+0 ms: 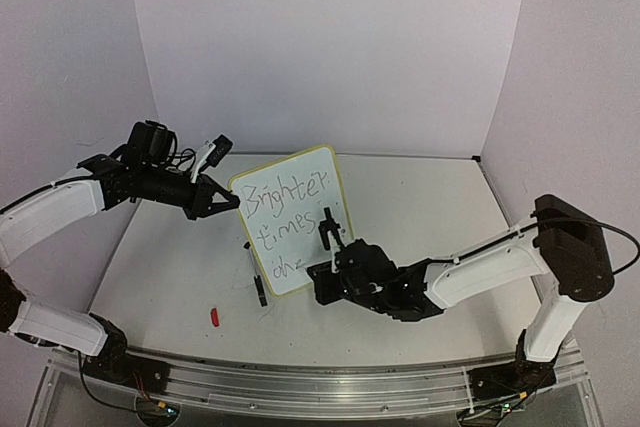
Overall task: Write a sentence on the whiteboard
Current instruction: Write on the whiteboard at the center of the board.
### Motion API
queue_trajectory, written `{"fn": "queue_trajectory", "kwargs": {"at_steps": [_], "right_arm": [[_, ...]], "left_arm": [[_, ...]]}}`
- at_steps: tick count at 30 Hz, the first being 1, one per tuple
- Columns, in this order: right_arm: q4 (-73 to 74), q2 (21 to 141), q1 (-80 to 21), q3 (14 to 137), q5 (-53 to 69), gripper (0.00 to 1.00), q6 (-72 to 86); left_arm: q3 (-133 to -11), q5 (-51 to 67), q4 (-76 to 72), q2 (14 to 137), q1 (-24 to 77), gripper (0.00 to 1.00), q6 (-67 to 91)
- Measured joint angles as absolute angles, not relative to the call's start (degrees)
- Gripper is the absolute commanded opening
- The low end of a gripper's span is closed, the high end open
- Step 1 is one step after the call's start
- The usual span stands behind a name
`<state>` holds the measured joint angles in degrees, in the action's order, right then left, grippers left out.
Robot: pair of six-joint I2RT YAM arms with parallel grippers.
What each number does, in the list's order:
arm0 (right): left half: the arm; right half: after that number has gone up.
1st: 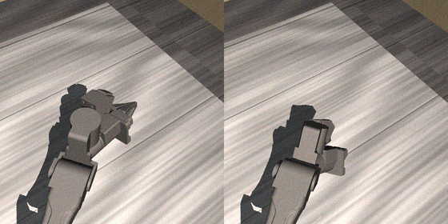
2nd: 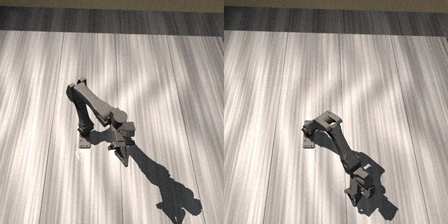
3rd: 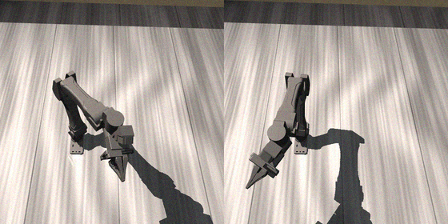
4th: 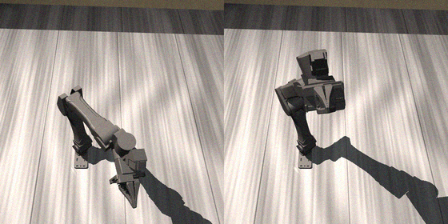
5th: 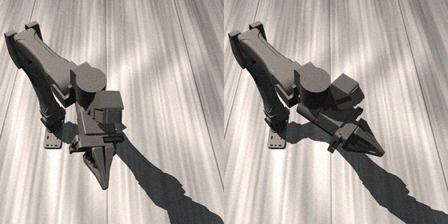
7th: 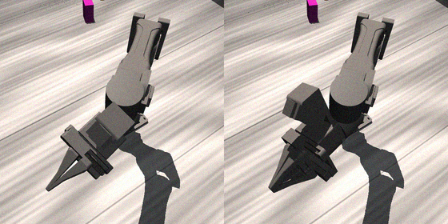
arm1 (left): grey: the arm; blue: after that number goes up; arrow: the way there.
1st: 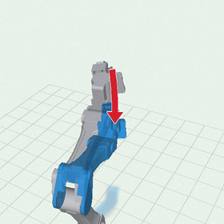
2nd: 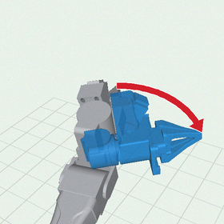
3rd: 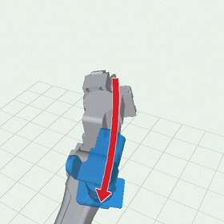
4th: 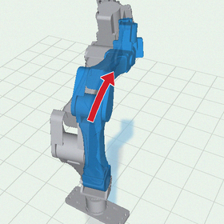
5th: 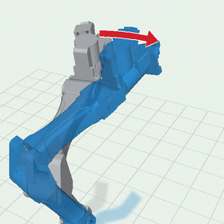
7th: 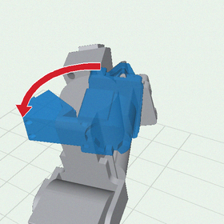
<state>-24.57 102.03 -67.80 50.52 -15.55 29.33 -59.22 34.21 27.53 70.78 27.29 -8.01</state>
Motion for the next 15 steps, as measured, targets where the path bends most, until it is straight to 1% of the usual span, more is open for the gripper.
{"fn": "queue_trajectory", "kwargs": {"at_steps": [11, 15], "right_arm": [[-24.11, 101.7, -67.81, 50.38, -16.64, 0.0, 30.28], [-24.16, 99.75, -67.76, 48.91, -17.84, 0.0, 30.21]], "left_arm": [[-59.22, 34.2, 27.53, 70.78, 27.29, 0.0, -8.01], [-59.22, 34.22, 27.52, 70.78, 27.29, 0.0, -8.01]]}}
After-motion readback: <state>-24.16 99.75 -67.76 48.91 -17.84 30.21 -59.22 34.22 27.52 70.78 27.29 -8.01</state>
